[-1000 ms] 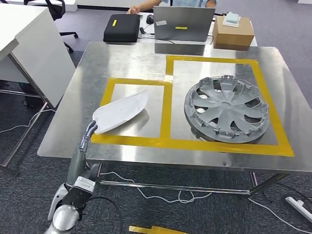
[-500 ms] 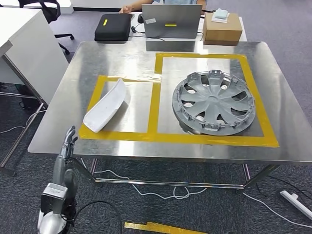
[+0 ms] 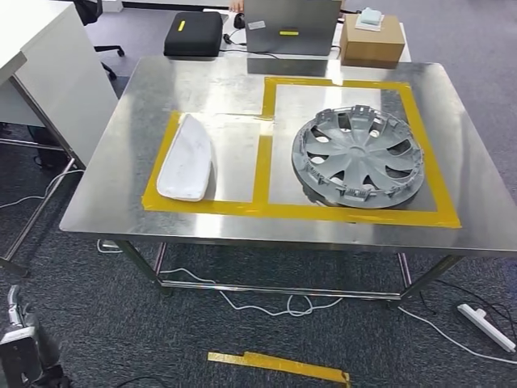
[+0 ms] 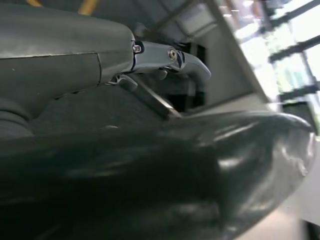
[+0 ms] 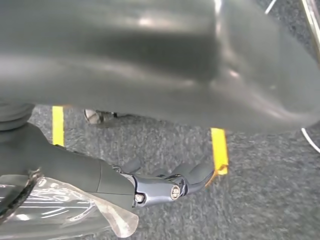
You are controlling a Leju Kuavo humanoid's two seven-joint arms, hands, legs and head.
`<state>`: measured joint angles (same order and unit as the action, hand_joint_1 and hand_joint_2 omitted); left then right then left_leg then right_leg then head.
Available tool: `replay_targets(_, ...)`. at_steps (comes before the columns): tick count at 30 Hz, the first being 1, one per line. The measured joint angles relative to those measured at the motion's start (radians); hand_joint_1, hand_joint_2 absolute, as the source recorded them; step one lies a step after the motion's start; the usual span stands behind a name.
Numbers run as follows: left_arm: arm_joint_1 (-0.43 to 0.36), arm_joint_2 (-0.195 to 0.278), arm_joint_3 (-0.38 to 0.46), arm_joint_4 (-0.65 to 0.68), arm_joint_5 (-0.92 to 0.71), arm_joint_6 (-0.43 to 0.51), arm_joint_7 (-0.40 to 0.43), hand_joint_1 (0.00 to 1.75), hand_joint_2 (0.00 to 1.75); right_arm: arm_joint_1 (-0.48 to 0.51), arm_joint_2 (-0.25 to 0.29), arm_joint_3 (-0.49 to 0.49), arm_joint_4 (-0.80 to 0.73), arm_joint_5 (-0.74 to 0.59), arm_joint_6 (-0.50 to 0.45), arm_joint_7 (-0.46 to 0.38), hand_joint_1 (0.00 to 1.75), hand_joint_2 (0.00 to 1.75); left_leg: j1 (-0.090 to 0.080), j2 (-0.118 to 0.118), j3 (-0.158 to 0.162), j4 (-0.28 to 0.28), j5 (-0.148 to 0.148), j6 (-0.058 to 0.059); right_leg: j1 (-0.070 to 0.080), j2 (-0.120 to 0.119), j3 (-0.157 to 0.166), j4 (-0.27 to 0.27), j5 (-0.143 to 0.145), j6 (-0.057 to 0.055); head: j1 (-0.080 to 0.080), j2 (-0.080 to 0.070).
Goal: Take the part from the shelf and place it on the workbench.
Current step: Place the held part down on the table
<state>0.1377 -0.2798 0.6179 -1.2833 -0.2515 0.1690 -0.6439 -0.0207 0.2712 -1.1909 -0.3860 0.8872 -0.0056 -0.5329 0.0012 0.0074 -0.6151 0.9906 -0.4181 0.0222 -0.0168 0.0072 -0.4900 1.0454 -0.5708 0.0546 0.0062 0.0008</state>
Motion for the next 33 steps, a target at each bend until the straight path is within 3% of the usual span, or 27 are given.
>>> replay_targets(2, -0.033, 0.010, 0.077, 0.118, -0.019, 0.020, 0.008, 0.00, 0.00, -0.002, 0.008, -0.008, -0.007, 0.011, 0.000, 0.018, 0.00, 0.00, -0.003, -0.002, -0.009, 0.009, 0.010, -0.013, 0.001, 0.003, 0.046, -0.075, -0.002, -0.009, 0.001, 0.000)
replay_targets(4, -0.060, 0.032, 0.166, 0.270, -0.049, 0.045, -0.027, 0.00, 0.00, 0.003, 0.019, -0.020, -0.014, 0.023, 0.000, 0.034, 0.00, 0.00, -0.002, -0.002, -0.011, 0.011, 0.019, -0.024, 0.003, 0.002, 0.037, -0.080, 0.002, -0.028, 0.000, 0.000)
replay_targets(5, -0.069, 0.045, 0.207, 0.346, -0.069, 0.065, -0.037, 0.00, 0.00, 0.005, 0.024, -0.027, -0.019, 0.028, 0.000, 0.041, 0.00, 0.00, 0.000, -0.002, -0.013, 0.017, 0.010, -0.030, 0.003, 0.000, 0.031, -0.080, 0.007, -0.039, -0.001, 0.000)
replay_targets(7, -0.081, 0.069, 0.274, 0.482, -0.110, 0.114, -0.033, 0.00, 0.00, 0.009, 0.033, -0.041, -0.026, 0.035, -0.001, 0.053, 0.00, 0.00, 0.003, -0.003, -0.030, 0.072, -0.057, -0.041, 0.002, -0.006, 0.017, -0.081, 0.022, -0.057, -0.004, 0.000)
replay_targets(10, -0.096, 0.088, 0.330, 0.622, -0.167, 0.175, 0.008, 0.00, 0.00, 0.009, 0.038, -0.059, -0.032, 0.044, -0.002, 0.063, 0.00, 0.00, 0.006, -0.004, -0.068, 0.233, -0.181, -0.051, 0.005, -0.013, 0.000, -0.079, 0.041, -0.066, -0.010, 0.000)
replay_targets(12, -0.106, 0.093, 0.353, 0.696, -0.207, 0.198, 0.053, 0.00, 0.00, 0.009, 0.038, -0.072, -0.034, 0.052, -0.003, 0.067, 0.00, 0.00, 0.007, -0.004, -0.065, 0.291, -0.198, -0.052, 0.006, -0.018, -0.012, -0.075, 0.052, -0.065, -0.010, 0.000)
replay_targets(13, -0.110, 0.096, 0.363, 0.732, -0.228, 0.206, 0.083, 0.00, 0.00, 0.008, 0.038, -0.078, -0.034, 0.056, -0.004, 0.068, 0.00, 0.00, 0.008, -0.004, -0.044, 0.284, -0.186, -0.051, 0.007, -0.019, -0.021, -0.071, 0.057, -0.063, -0.010, 0.000)
replay_targets(14, -0.113, 0.099, 0.370, 0.769, -0.248, 0.211, 0.113, 0.00, 0.00, 0.007, 0.038, -0.085, -0.035, 0.061, -0.006, 0.070, 0.00, 0.00, 0.008, -0.004, -0.006, 0.239, -0.162, -0.047, 0.007, -0.019, -0.030, -0.067, 0.062, -0.062, -0.010, 0.000)
replay_targets(16, -0.118, 0.105, 0.379, 0.823, -0.282, 0.205, 0.154, 0.00, 0.00, 0.006, 0.038, -0.096, -0.035, 0.072, -0.008, 0.067, 0.00, 0.00, 0.006, -0.005, 0.090, 0.098, -0.121, -0.036, 0.009, -0.019, -0.044, -0.059, 0.068, -0.056, -0.010, 0.000)
replay_targets(18, -0.124, 0.110, 0.384, 0.858, -0.311, 0.192, 0.165, 0.00, 0.00, 0.005, 0.038, -0.103, -0.033, 0.082, -0.008, 0.059, 0.00, 0.00, 0.002, -0.007, 0.141, 0.007, -0.109, -0.024, 0.011, -0.019, -0.053, -0.054, 0.077, -0.045, -0.010, 0.000)
replay_targets(20, -0.128, 0.114, 0.385, 0.885, -0.335, 0.178, 0.165, 0.00, 0.00, 0.004, 0.035, -0.110, -0.029, 0.088, -0.008, 0.052, 0.00, 0.00, -0.001, -0.007, 0.139, -0.010, -0.105, -0.016, 0.011, -0.019, -0.062, -0.054, 0.090, -0.030, -0.009, 0.000)
replay_targets(22, -0.135, 0.118, 0.385, 0.907, -0.355, 0.166, 0.162, 0.00, 0.00, 0.004, 0.031, -0.120, -0.024, 0.091, -0.010, 0.048, 0.00, 0.00, 0.001, -0.004, 0.124, -0.016, -0.088, -0.003, 0.009, -0.016, -0.077, -0.042, 0.074, -0.018, -0.008, 0.000)
replay_targets(24, -0.143, 0.122, 0.385, 0.924, -0.373, 0.157, 0.158, 0.00, 0.00, 0.004, 0.025, -0.126, -0.018, 0.094, -0.011, 0.046, 0.00, 0.00, 0.003, -0.001, 0.103, -0.021, -0.068, 0.009, 0.007, -0.012, -0.107, 0.028, -0.001, -0.009, -0.005, 0.000)
replay_targets(26, -0.148, 0.126, 0.385, 0.939, -0.392, 0.151, 0.156, 0.00, 0.00, 0.003, 0.018, -0.130, -0.011, 0.098, -0.012, 0.046, 0.00, 0.00, 0.000, 0.001, 0.078, -0.019, -0.050, 0.016, 0.006, -0.011, -0.135, 0.143, -0.085, -0.004, -0.002, 0.000)
replay_targets(27, -0.151, 0.127, 0.384, 0.947, -0.403, 0.148, 0.155, 0.00, 0.00, 0.002, 0.014, -0.131, -0.007, 0.101, -0.012, 0.046, 0.00, 0.00, -0.002, 0.002, 0.065, -0.017, -0.041, 0.017, 0.006, -0.011, -0.137, 0.186, -0.100, -0.002, -0.003, 0.000)
replay_targets(28, -0.153, 0.128, 0.382, 0.952, -0.416, 0.144, 0.155, 0.00, 0.00, 0.001, 0.011, -0.134, -0.004, 0.103, -0.012, 0.046, 0.00, 0.00, -0.003, 0.002, 0.051, -0.015, -0.031, 0.017, 0.006, -0.011, -0.127, 0.200, -0.091, -0.001, -0.003, 0.000)
replay_targets(29, -0.155, 0.129, 0.379, 0.958, -0.430, 0.139, 0.155, 0.00, 0.00, 0.000, 0.008, -0.135, -0.001, 0.106, -0.012, 0.046, 0.00, 0.00, -0.004, 0.002, 0.035, -0.011, -0.022, 0.016, 0.006, -0.011, -0.102, 0.182, -0.063, -0.001, -0.003, 0.000)
replay_targets(31, -0.157, 0.129, 0.368, 0.968, -0.453, 0.130, 0.158, 0.00, 0.00, -0.003, 0.004, -0.137, 0.004, 0.112, -0.011, 0.045, 0.00, 0.00, -0.005, 0.001, 0.007, -0.002, -0.005, 0.009, 0.006, -0.010, -0.013, 0.065, -0.010, -0.003, -0.002, 0.000)
replay_targets(33, -0.159, 0.129, 0.358, 0.976, -0.474, 0.121, 0.163, 0.00, 0.00, -0.009, 0.002, -0.138, 0.009, 0.120, -0.010, 0.045, 0.00, 0.00, -0.008, 0.001, -0.012, 0.007, 0.012, 0.000, 0.007, -0.008, 0.064, -0.061, -0.005, -0.011, -0.003, 0.000)
